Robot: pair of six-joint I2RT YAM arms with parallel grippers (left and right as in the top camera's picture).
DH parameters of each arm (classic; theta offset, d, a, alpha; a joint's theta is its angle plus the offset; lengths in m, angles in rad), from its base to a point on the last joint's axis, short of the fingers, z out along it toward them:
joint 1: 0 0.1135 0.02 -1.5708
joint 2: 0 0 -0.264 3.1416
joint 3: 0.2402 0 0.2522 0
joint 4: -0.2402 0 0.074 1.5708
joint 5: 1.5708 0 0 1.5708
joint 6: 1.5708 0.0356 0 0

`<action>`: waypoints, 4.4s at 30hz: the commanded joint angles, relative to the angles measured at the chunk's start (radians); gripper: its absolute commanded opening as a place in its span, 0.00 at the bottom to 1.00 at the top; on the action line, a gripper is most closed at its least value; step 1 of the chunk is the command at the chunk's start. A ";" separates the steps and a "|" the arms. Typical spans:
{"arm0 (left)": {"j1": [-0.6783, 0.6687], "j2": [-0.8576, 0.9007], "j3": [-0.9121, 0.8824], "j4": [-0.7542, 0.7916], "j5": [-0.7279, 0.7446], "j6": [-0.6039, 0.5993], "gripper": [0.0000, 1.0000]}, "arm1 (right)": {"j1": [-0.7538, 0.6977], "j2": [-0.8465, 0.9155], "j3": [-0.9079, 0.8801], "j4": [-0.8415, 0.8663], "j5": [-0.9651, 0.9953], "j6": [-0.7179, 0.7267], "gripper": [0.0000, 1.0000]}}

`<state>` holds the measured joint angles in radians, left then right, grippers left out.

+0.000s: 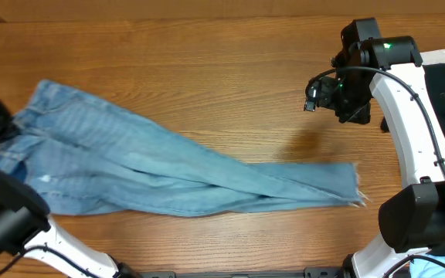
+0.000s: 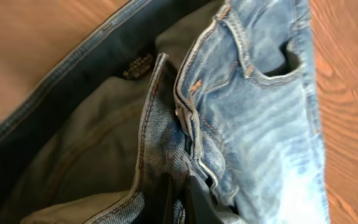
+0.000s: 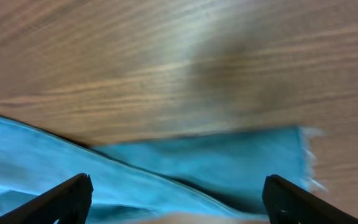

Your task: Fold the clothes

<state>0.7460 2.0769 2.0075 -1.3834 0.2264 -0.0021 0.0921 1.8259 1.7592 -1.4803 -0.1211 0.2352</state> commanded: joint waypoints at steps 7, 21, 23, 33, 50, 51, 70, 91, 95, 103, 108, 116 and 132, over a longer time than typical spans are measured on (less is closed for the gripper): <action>0.027 -0.058 0.025 0.012 0.033 0.000 0.31 | 0.034 -0.024 -0.164 -0.090 -0.109 -0.131 0.86; 0.027 -0.058 0.025 0.009 0.094 0.010 0.57 | 0.227 -0.024 -0.564 0.208 -0.097 -0.183 0.85; 0.027 -0.058 0.025 0.007 0.110 0.024 0.58 | 0.227 -0.024 -0.597 0.252 -0.087 -0.184 0.86; 0.026 -0.058 0.025 0.004 0.141 0.025 0.57 | 0.227 -0.025 -0.634 0.271 -0.091 -0.207 0.09; 0.023 -0.130 0.027 0.010 0.428 0.259 0.17 | 0.089 -0.183 -0.163 0.624 0.079 -0.130 0.04; 0.023 -0.137 0.027 0.011 0.435 0.262 0.18 | 0.074 -0.176 -0.163 0.644 0.079 -0.130 0.04; -0.089 -0.168 0.026 0.008 0.412 0.314 0.48 | -0.144 -0.011 -0.178 0.492 0.169 -0.038 0.92; -0.127 -0.215 0.027 -0.015 0.450 0.347 0.45 | -0.307 0.246 -0.188 0.261 -0.004 0.192 0.80; -0.127 -0.217 0.027 -0.015 0.451 0.347 0.45 | -0.304 0.258 -0.189 0.271 -0.009 0.213 0.80; -0.131 -0.217 0.027 -0.015 0.451 0.346 0.45 | -0.304 0.258 -0.286 0.381 -0.051 0.286 0.52; -0.131 -0.217 0.027 -0.008 0.452 0.346 0.45 | -0.307 0.242 -0.287 0.389 -0.101 0.245 0.04; -0.131 -0.217 0.026 -0.003 0.467 0.346 0.48 | -0.290 0.018 -0.219 0.129 -0.014 0.160 0.04; -0.132 -0.217 0.027 -0.002 0.474 0.346 0.49 | -0.180 -0.030 -0.221 0.265 -0.037 0.257 0.04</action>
<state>0.6212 1.8870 2.0106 -1.3899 0.6781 0.3191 -0.0879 1.7752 1.5291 -1.3334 -0.1604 0.4389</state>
